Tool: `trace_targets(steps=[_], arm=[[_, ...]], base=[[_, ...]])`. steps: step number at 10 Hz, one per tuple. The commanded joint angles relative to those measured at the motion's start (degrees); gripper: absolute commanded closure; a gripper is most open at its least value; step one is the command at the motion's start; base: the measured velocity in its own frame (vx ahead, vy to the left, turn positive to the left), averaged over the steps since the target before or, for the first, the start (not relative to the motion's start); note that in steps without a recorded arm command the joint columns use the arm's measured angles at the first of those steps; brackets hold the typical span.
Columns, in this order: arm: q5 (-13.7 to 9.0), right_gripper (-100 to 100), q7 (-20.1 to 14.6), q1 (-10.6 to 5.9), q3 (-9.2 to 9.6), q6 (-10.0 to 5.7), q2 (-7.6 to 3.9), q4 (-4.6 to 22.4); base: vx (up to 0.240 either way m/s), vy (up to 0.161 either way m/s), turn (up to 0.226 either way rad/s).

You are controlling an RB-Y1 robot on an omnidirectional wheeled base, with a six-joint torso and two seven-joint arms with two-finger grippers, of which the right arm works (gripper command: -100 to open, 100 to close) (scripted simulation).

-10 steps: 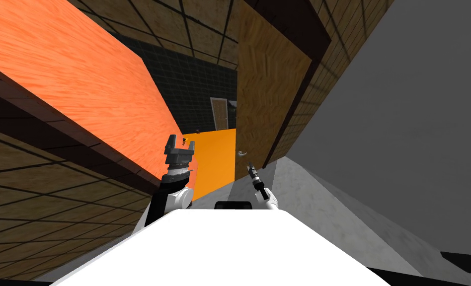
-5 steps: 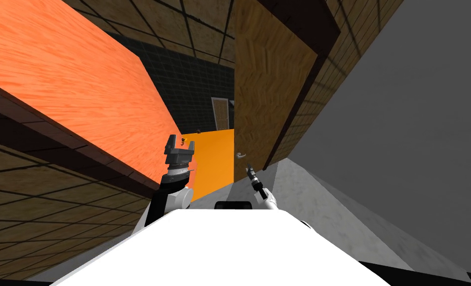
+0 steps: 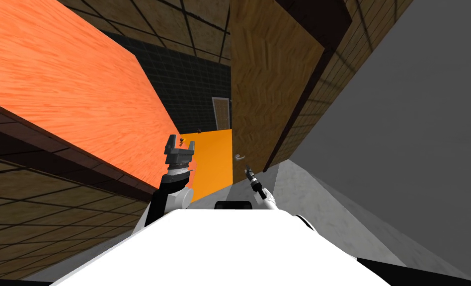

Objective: Push the door open

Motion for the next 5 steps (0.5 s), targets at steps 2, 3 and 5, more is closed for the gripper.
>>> trace_targets(steps=[2,3,5], arm=[[-0.17,-100,0.34,-0.02,-0.16,-0.14,0.04,0.34],[-0.23,-100,0.44,0.0,-0.21,-0.16,0.07,0.4],[-0.49,-100,0.94,0.07,-0.44,-0.22,0.28,0.63]], base=[[0.077,0.004,0.021],[0.177,0.036,0.032],[0.193,0.051,0.035]])
